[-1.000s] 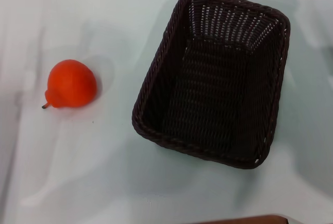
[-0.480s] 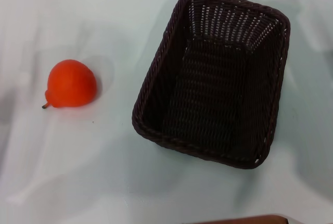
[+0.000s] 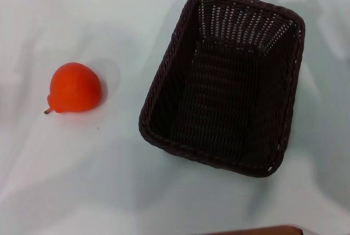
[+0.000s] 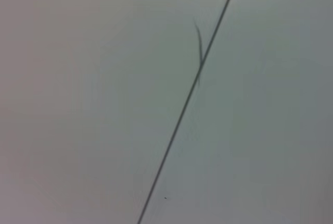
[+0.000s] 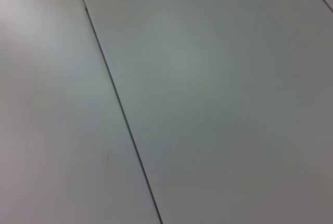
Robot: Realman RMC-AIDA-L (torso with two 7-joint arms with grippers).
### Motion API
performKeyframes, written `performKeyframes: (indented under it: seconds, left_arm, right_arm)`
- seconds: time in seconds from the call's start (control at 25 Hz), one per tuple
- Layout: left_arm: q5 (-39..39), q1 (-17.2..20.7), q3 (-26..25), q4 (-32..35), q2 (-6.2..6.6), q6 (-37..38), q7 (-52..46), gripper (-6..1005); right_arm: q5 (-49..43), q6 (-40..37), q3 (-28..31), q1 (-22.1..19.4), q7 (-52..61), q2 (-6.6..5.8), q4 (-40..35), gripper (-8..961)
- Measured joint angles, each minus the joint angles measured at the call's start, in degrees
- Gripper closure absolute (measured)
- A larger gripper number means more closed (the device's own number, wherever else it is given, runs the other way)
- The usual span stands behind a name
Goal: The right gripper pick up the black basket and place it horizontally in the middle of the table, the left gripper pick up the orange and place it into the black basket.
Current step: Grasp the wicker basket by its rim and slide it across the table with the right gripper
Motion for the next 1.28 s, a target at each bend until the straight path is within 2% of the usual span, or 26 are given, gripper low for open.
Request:
performKeyframes:
  seconds: [0.08, 0.16, 0.36, 0.44, 0.52, 0.68, 0.88, 1.08, 1.28]
  left_arm:
    - [-0.02, 0.41, -0.39, -0.24, -0.07, 0.17, 0.30, 96]
    - [-0.15, 0.69, -0.69, -0.34, -0.24, 0.29, 0.96, 96]
    - [-0.18, 0.72, -1.74, -0.37, -0.59, 0.55, 2.09, 96]
    - [-0.18, 0.51, -1.93, -0.36, -0.81, 1.29, 2.66, 96]
    - [-0.18, 0.26, -1.91, -0.41, -1.19, 2.35, 3.24, 97]
    - [-0.19, -0.12, -1.89, -0.66, -2.38, 4.08, 5.33, 97]
    - [-0.21, -0.19, -1.89, -0.97, -3.29, 4.83, 6.67, 97]
    - [-0.24, 0.00, -1.90, -0.98, -3.53, 4.85, 6.69, 96]
    - [-0.26, 0.28, -1.89, -0.98, -3.74, 4.81, 6.69, 96]
  right_arm:
    - [-0.21, 1.07, -0.63, -0.18, 0.93, -0.49, -1.12, 9]
    - [-0.95, 1.72, -1.39, -0.16, 3.99, -1.63, -2.53, 9]
    - [-6.27, 1.50, -4.47, 2.96, 21.82, -6.97, -9.12, 8]
    - [-7.99, 1.86, -6.96, 5.80, 28.98, -8.45, -13.95, 8]
    - [-8.60, 2.57, -11.60, 9.35, 36.66, -9.36, -19.76, 8]
    - [-8.34, 4.19, -24.14, 16.36, 49.22, -9.73, -29.97, 8]
    - [-7.95, 5.49, -42.42, 24.04, 66.87, -8.84, -45.50, 9]
    - [-6.88, 4.98, -61.72, 28.06, 84.34, -8.19, -60.08, 9]
    - [-11.38, 4.01, -80.20, 31.37, 98.37, -8.60, -72.16, 8]
